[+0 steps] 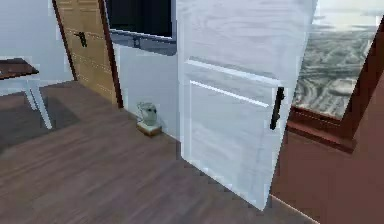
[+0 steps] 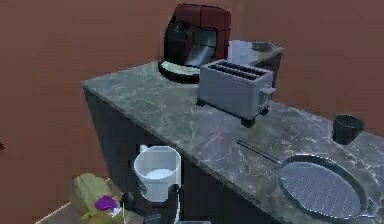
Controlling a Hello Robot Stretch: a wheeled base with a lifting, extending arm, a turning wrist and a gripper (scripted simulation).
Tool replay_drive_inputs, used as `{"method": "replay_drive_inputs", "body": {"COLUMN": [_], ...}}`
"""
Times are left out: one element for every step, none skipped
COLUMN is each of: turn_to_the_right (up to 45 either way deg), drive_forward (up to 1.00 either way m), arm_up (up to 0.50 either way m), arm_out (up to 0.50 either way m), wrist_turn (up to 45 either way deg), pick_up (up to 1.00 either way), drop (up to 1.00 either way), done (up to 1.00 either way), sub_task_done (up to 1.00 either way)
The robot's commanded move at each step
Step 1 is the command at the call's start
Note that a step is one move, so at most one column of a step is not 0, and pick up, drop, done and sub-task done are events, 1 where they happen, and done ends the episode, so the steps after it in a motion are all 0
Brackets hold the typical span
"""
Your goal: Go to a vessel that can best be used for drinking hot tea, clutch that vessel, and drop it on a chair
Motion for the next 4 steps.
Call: {"method": "replay_drive_inputs", "body": {"turn_to_the_right": [-39.0, 0.0, -3.0, 0.0], "drive_forward": [0.00, 1.00, 0.00, 1.00], "arm_up": [0.00, 0.00, 0.00, 0.00], "arm_out": [0.00, 0.00, 0.00, 0.00], "wrist_turn": [0.0, 0.0, 0.0, 0.0], "pick_up": [0.00, 0.00, 0.00, 0.00], "drop": [0.00, 0.00, 0.00, 0.00], "done": [0.00, 0.00, 0.00, 0.00], "sub_task_done": [0.00, 0.00, 0.00, 0.00]}}
